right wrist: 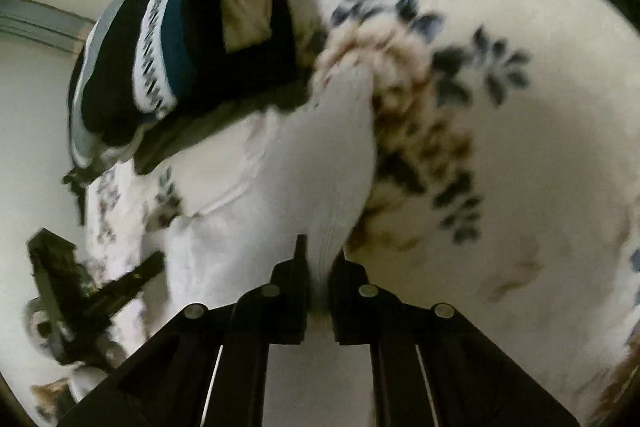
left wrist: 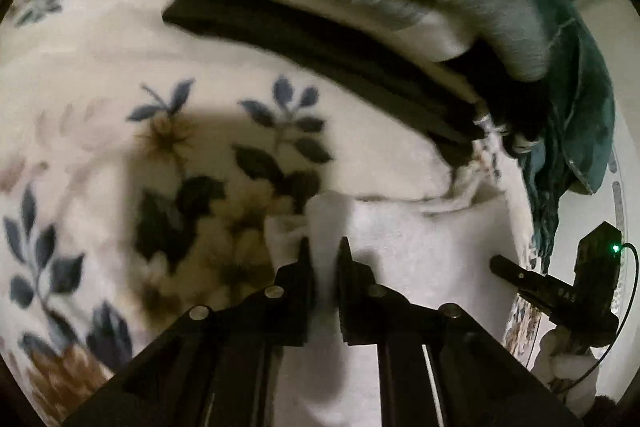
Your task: Fold small clothes
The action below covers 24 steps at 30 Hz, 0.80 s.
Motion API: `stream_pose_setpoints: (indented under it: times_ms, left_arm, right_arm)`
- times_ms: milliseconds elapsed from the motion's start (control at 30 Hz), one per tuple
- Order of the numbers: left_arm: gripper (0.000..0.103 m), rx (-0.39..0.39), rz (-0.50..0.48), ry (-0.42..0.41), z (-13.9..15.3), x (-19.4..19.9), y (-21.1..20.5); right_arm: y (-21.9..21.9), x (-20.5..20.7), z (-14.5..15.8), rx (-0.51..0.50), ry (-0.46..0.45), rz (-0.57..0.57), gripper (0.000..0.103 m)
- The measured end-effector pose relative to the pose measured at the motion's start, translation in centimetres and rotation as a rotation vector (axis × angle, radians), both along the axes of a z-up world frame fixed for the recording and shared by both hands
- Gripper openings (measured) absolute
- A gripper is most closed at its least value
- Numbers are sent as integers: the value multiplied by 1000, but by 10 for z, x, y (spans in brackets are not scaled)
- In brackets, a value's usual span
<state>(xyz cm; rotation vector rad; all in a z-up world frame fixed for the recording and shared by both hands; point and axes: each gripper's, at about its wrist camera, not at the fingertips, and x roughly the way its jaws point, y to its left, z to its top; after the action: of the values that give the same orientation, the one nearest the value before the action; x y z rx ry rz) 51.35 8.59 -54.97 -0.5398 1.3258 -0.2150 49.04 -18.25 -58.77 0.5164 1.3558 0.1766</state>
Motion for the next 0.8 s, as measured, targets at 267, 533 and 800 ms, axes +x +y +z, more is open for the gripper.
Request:
stream_pose_setpoints:
  times_ms: [267,533,800]
  left_arm:
    - [65,-85,-66,-39,62,-77,12]
    - [65,77,-104,117,58,-245,-4]
    - [65,87,-87,275,16,-352,-6]
  right_arm:
    - [-4,-32,14,115,114,53,67]
    - [-20,-180,57,188,193,63,72]
    - [5,-335,4,236,411,36,72]
